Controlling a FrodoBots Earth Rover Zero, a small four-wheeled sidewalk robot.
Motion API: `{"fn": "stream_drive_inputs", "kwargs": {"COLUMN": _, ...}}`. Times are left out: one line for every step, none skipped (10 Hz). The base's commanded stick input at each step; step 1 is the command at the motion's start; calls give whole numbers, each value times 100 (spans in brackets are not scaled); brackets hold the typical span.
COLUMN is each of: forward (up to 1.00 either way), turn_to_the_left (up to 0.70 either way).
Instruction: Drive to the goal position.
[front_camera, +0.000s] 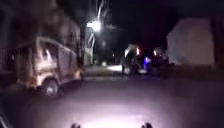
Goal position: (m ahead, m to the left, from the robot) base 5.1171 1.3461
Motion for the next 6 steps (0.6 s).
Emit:
{"fn": "stream_drive_inputs", "kwargs": {"forward": 85, "turn_to_the_left": 0}}
{"fn": "stream_drive_inputs", "kwargs": {"forward": 85, "turn_to_the_left": 0}}
{"fn": "stream_drive_inputs", "kwargs": {"forward": 85, "turn_to_the_left": 0}}
{"fn": "stream_drive_inputs", "kwargs": {"forward": 85, "turn_to_the_left": -30}}
{"fn": "stream_drive_inputs", "kwargs": {"forward": 85, "turn_to_the_left": -34}}
{"fn": "stream_drive_inputs", "kwargs": {"forward": 85, "turn_to_the_left": -34}}
